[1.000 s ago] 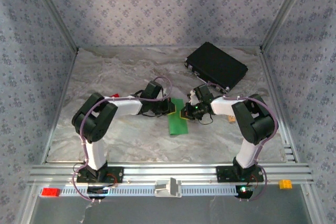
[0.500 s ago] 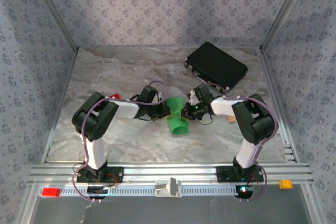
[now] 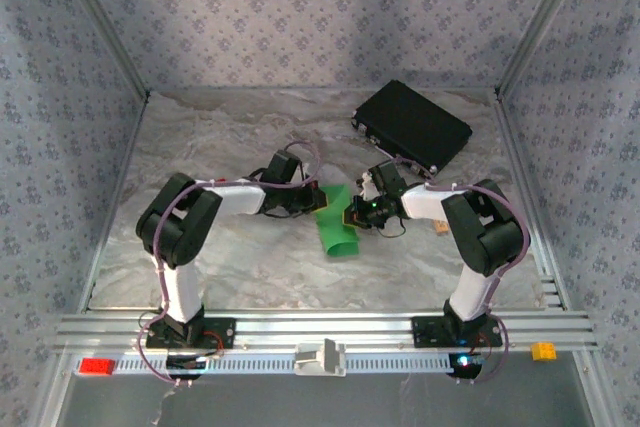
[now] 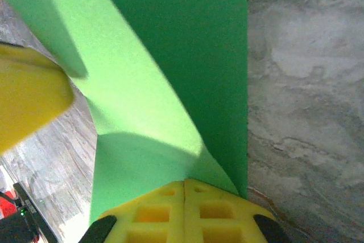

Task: Fold a paper plane with a square sheet of paper (pick it up from the middle)
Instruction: First fold the square sheet of paper in half at the center of the table.

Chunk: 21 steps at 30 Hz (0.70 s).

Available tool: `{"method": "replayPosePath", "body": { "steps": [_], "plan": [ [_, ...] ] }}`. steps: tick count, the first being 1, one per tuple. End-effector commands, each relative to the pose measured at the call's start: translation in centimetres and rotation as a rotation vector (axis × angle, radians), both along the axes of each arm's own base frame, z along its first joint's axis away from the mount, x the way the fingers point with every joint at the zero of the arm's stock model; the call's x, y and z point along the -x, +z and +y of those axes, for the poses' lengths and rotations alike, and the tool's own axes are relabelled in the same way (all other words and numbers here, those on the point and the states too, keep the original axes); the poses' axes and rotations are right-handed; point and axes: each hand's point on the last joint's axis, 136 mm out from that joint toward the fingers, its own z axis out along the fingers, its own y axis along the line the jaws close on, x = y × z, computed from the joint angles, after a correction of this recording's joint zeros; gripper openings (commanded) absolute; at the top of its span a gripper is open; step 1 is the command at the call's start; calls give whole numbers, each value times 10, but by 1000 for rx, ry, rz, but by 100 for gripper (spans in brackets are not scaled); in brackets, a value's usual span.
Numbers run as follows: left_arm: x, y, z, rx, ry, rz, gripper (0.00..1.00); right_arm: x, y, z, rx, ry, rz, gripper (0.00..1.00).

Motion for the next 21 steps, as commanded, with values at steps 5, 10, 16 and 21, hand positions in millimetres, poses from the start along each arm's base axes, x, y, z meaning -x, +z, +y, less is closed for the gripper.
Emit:
{"method": "replayPosePath", "body": {
  "steps": [5, 10, 16, 21],
  "plan": [
    [-1, -31, 8, -43, -8, 70, 1, 33, -53, -43, 226, -65, 156, 0],
    [-5, -46, 20, -73, 10, 83, 2, 34, -54, -43, 228, -64, 158, 0],
    [-20, -28, 19, -33, 4, 52, 3, 34, -53, -43, 227, -63, 158, 0],
    [-25, -4, 6, 29, -52, 18, 4, 33, -53, -43, 228, -65, 157, 0]
  ]
}}
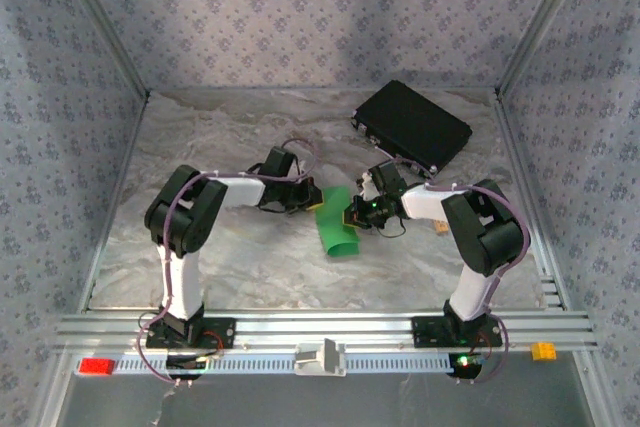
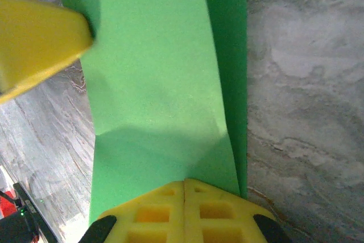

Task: Fold a paper plane with a square sheet of paper (pick it up from the middle)
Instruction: First fold the square sheet of paper in half at the center of the table.

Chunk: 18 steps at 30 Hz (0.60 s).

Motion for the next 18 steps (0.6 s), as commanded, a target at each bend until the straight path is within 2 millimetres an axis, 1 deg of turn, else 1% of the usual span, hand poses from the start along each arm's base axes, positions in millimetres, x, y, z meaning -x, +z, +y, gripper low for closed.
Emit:
{"method": "replayPosePath", "body": {
  "steps": [1, 3, 7, 10, 14, 18],
  "plan": [
    [-3, 14, -8, 43, -60, -24, 4, 33, -53, -43, 227, -64, 156, 0],
    [-2, 11, -10, 49, -72, -7, 4, 33, -53, -43, 230, -65, 157, 0],
    [1, -3, -9, 34, -80, 21, 4, 34, -54, -43, 228, -64, 159, 0],
    [0, -15, -2, 1, -64, 35, 4, 34, -54, -42, 228, -62, 160, 0],
    [-10, -31, 11, -52, -25, 33, 4, 35, -54, -42, 228, -60, 159, 0],
    [-27, -35, 23, -73, 30, 26, 4, 35, -55, -42, 230, -61, 159, 0]
  ]
}}
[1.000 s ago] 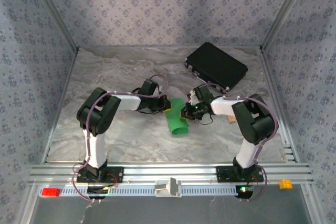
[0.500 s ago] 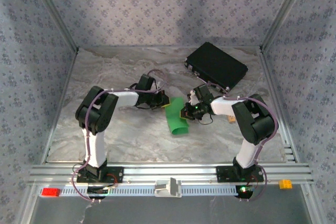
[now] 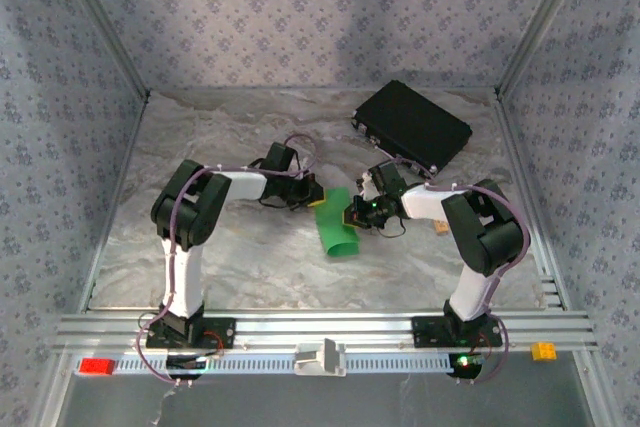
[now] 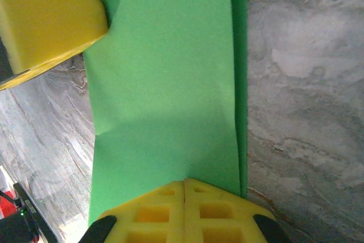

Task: Fold a paper plane with a square sheet of paper (pick it up from the middle)
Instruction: First fold the square sheet of paper in half at the center of the table.

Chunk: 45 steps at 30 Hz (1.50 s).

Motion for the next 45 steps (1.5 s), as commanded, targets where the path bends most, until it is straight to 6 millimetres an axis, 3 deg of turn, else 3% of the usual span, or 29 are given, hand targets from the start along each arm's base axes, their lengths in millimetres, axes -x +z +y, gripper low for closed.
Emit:
{"method": "replayPosePath", "body": {
  "steps": [1, 6, 13, 18, 22, 26, 31, 36, 41, 45],
  "plan": [
    [-25, -25, 29, -100, 87, -2, 4, 36, -55, -42, 231, -61, 159, 0],
    [-46, -17, 39, -118, 140, -14, 4, 36, -55, -42, 230, -63, 159, 0],
    [-49, 4, 35, -103, 137, -11, 3, 35, -54, -40, 231, -66, 153, 0],
    [-42, 49, 30, -79, 132, -86, 5, 32, -52, -39, 233, -70, 145, 0],
    [-14, 66, 14, -62, 67, -88, 6, 31, -50, -39, 236, -71, 139, 0],
    [28, 58, -10, -7, -15, -16, 5, 31, -50, -40, 236, -72, 136, 0],
    [63, 36, -19, -8, -50, 46, 4, 32, -51, -41, 243, -74, 138, 0],
    [75, 23, -18, 8, -55, 67, 4, 33, -52, -42, 246, -75, 139, 0],
    [88, -10, 2, -94, -58, 91, 4, 35, -52, -43, 250, -74, 141, 0],
    [95, -25, 14, -145, -66, 89, 4, 36, -53, -44, 252, -74, 139, 0]
  ]
}}
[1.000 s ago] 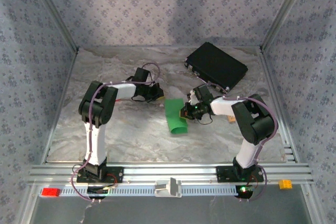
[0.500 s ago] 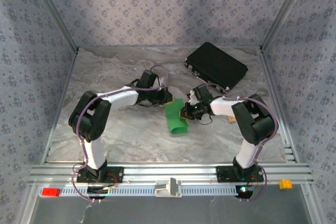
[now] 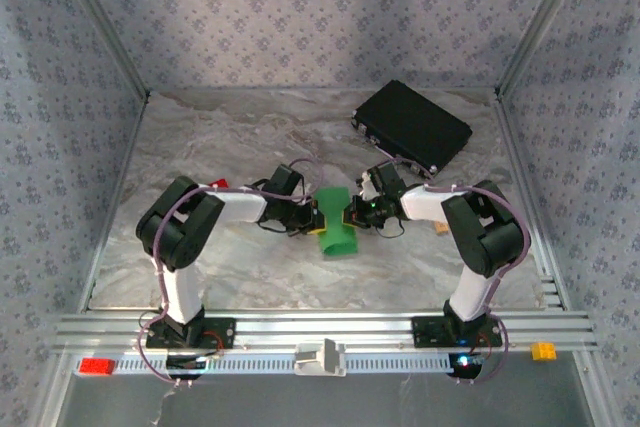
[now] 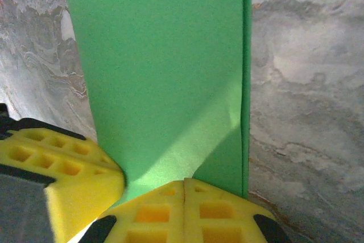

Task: Fold a paper plane with a square sheet of paper (pick it up from the middle)
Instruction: First fold the square sheet of paper in half at the center of the table.

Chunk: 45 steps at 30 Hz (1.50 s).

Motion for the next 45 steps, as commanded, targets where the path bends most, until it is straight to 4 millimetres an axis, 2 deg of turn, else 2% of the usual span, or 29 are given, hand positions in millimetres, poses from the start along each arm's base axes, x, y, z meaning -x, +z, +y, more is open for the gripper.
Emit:
{"method": "replayPosePath", "body": {
  "steps": [1, 3, 6, 11, 14, 17, 21, 29, 32, 34, 41, 45],
  "plan": [
    [8, -21, 16, -84, -18, -9, 4, 38, -53, -45, 238, -61, 159, 0],
    [6, -19, 19, -97, -25, -29, 4, 38, -53, -45, 240, -62, 155, 0],
    [0, -3, 14, -73, -26, -62, 4, 37, -53, -46, 242, -63, 153, 0],
    [-8, 39, -6, 61, 10, -97, 5, 37, -52, -45, 242, -60, 149, 0],
    [-5, 49, -19, 139, 11, -73, 5, 37, -52, -45, 244, -62, 149, 0],
    [2, 43, -26, 143, 1, -45, 5, 37, -53, -45, 244, -63, 150, 0],
    [13, 21, -20, 102, 4, -1, 5, 38, -53, -45, 244, -62, 151, 0],
    [39, -22, 10, -45, -35, 30, 4, 38, -55, -46, 247, -62, 152, 0],
    [42, -29, 20, -95, -45, 13, 4, 39, -55, -45, 245, -79, 164, 0],
    [39, -23, 18, -81, -37, -1, 4, 38, -55, -45, 244, -81, 163, 0],
    [23, 30, -8, 69, 0, -55, 5, 38, -55, -46, 248, -82, 164, 0],
    [27, 37, -19, 130, -7, -43, 5, 38, -56, -46, 247, -84, 164, 0]
  ]
}}
